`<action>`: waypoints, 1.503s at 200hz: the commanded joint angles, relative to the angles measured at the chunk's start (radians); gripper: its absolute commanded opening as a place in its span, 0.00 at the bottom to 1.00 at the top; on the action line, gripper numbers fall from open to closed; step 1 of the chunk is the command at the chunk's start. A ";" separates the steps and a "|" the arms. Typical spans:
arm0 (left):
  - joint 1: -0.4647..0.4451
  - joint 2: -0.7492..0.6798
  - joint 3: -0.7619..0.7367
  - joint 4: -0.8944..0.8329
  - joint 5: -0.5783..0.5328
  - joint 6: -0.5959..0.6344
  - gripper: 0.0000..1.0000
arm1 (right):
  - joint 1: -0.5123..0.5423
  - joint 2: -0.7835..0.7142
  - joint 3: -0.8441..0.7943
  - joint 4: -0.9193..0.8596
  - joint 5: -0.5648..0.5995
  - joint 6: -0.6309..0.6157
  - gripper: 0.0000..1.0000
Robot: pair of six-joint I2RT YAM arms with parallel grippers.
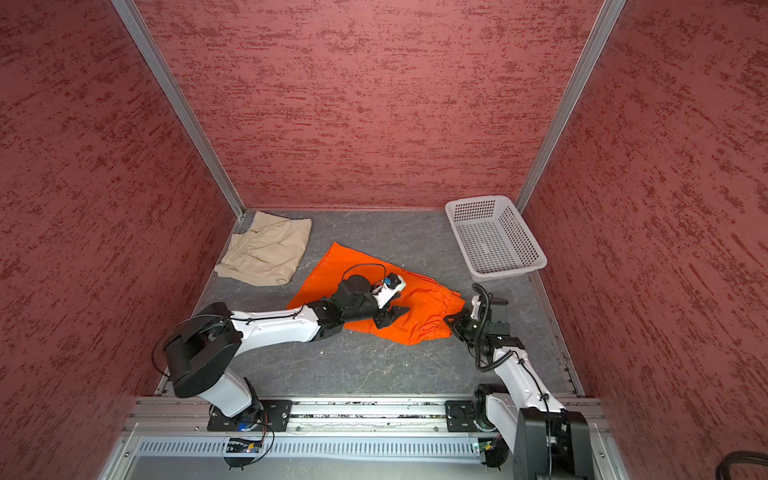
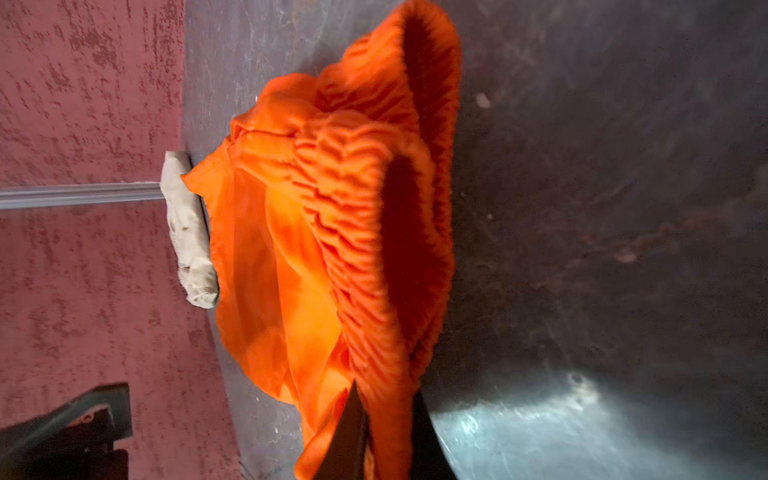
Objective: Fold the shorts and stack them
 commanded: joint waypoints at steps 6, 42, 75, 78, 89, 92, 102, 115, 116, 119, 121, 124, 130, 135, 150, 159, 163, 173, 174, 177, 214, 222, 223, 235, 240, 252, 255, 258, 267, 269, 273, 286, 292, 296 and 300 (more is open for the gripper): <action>0.090 -0.103 -0.060 -0.176 -0.104 -0.209 0.55 | 0.046 -0.004 0.142 -0.200 0.139 -0.169 0.08; 0.235 -0.216 -0.109 -0.337 -0.143 -0.353 0.55 | 0.086 0.069 0.369 -0.383 0.287 -0.318 0.08; 0.332 -0.277 -0.172 -0.366 -0.138 -0.416 0.55 | 0.105 0.176 0.620 -0.512 0.406 -0.437 0.08; 0.338 -0.278 -0.178 -0.363 -0.135 -0.421 0.55 | 0.108 0.187 0.639 -0.518 0.415 -0.443 0.08; 0.359 -0.279 -0.194 -0.351 -0.114 -0.441 0.55 | 0.127 0.223 0.705 -0.540 0.448 -0.464 0.08; 0.364 -0.276 -0.197 -0.345 -0.106 -0.448 0.55 | 0.132 0.235 0.726 -0.546 0.458 -0.469 0.08; 0.374 -0.268 -0.209 -0.330 -0.081 -0.465 0.55 | 0.156 0.274 0.788 -0.565 0.494 -0.483 0.08; 0.376 -0.252 -0.228 -0.290 -0.055 -0.488 0.54 | 0.194 0.328 0.861 -0.588 0.551 -0.496 0.08; 0.376 -0.251 -0.230 -0.285 -0.053 -0.491 0.54 | 0.199 0.330 0.866 -0.590 0.557 -0.496 0.08; 0.376 -0.246 -0.235 -0.272 -0.046 -0.501 0.54 | 0.209 0.343 0.881 -0.594 0.569 -0.498 0.08; 0.376 -0.243 -0.240 -0.264 -0.041 -0.508 0.54 | 0.216 0.349 0.890 -0.597 0.579 -0.498 0.08; 0.376 -0.238 -0.246 -0.250 -0.035 -0.518 0.54 | 0.227 0.362 0.906 -0.599 0.592 -0.498 0.08; 0.376 -0.226 -0.257 -0.221 -0.025 -0.535 0.53 | 0.247 0.384 0.935 -0.607 0.615 -0.497 0.08; 0.375 -0.213 -0.264 -0.198 -0.017 -0.548 0.53 | 0.264 0.402 0.956 -0.612 0.631 -0.497 0.09; 0.376 -0.167 -0.279 -0.134 0.000 -0.586 0.52 | 0.312 0.454 1.015 -0.624 0.675 -0.493 0.09; 0.376 -0.136 -0.282 -0.104 0.013 -0.604 0.52 | 0.337 0.479 1.048 -0.631 0.695 -0.487 0.09; 0.376 -0.124 -0.281 -0.093 0.016 -0.612 0.52 | 0.348 0.493 1.061 -0.632 0.705 -0.484 0.09; 0.376 -0.093 -0.281 -0.063 0.030 -0.626 0.51 | 0.375 0.531 1.094 -0.637 0.724 -0.475 0.09; 0.376 -0.090 -0.281 -0.061 0.030 -0.627 0.51 | 0.377 0.534 1.096 -0.637 0.727 -0.475 0.09; 0.375 -0.081 -0.282 -0.052 0.031 -0.630 0.51 | 0.386 0.540 1.104 -0.638 0.732 -0.473 0.09; 0.370 0.009 -0.280 -0.026 0.004 -0.640 0.42 | 0.481 0.633 1.193 -0.651 0.777 -0.435 0.10; 0.368 0.020 -0.279 -0.030 -0.006 -0.640 0.39 | 0.502 0.651 1.212 -0.655 0.781 -0.424 0.10; 0.368 0.022 -0.279 -0.030 -0.007 -0.639 0.39 | 0.504 0.653 1.214 -0.655 0.782 -0.423 0.10; 0.362 0.031 -0.281 -0.029 -0.027 -0.634 0.34 | 0.533 0.679 1.243 -0.663 0.786 -0.403 0.10; 0.362 0.035 -0.281 -0.030 -0.035 -0.632 0.33 | 0.546 0.688 1.255 -0.665 0.786 -0.396 0.10; 0.357 0.044 -0.281 -0.032 -0.050 -0.628 0.30 | 0.575 0.709 1.281 -0.666 0.783 -0.381 0.10; 0.356 0.048 -0.281 -0.032 -0.054 -0.627 0.29 | 0.582 0.714 1.288 -0.666 0.782 -0.376 0.10; 0.356 0.050 -0.282 -0.032 -0.056 -0.627 0.29 | 0.588 0.718 1.294 -0.666 0.781 -0.372 0.11; 0.354 0.057 -0.279 -0.033 -0.061 -0.624 0.28 | 0.608 0.733 1.313 -0.666 0.783 -0.360 0.11; 0.354 0.059 -0.279 -0.035 -0.061 -0.622 0.27 | 0.612 0.736 1.316 -0.665 0.782 -0.357 0.11; 0.352 0.063 -0.278 -0.036 -0.064 -0.621 0.27 | 0.620 0.742 1.324 -0.665 0.781 -0.351 0.11; 0.347 0.072 -0.275 -0.037 -0.068 -0.617 0.27 | 0.646 0.765 1.347 -0.661 0.776 -0.335 0.11; 0.346 0.076 -0.273 -0.038 -0.068 -0.616 0.27 | 0.659 0.774 1.358 -0.660 0.773 -0.329 0.11; 0.345 0.079 -0.273 -0.038 -0.069 -0.616 0.27 | 0.662 0.782 1.364 -0.659 0.774 -0.325 0.11; 0.344 0.081 -0.272 -0.037 -0.068 -0.616 0.27 | 0.669 0.790 1.369 -0.657 0.773 -0.320 0.11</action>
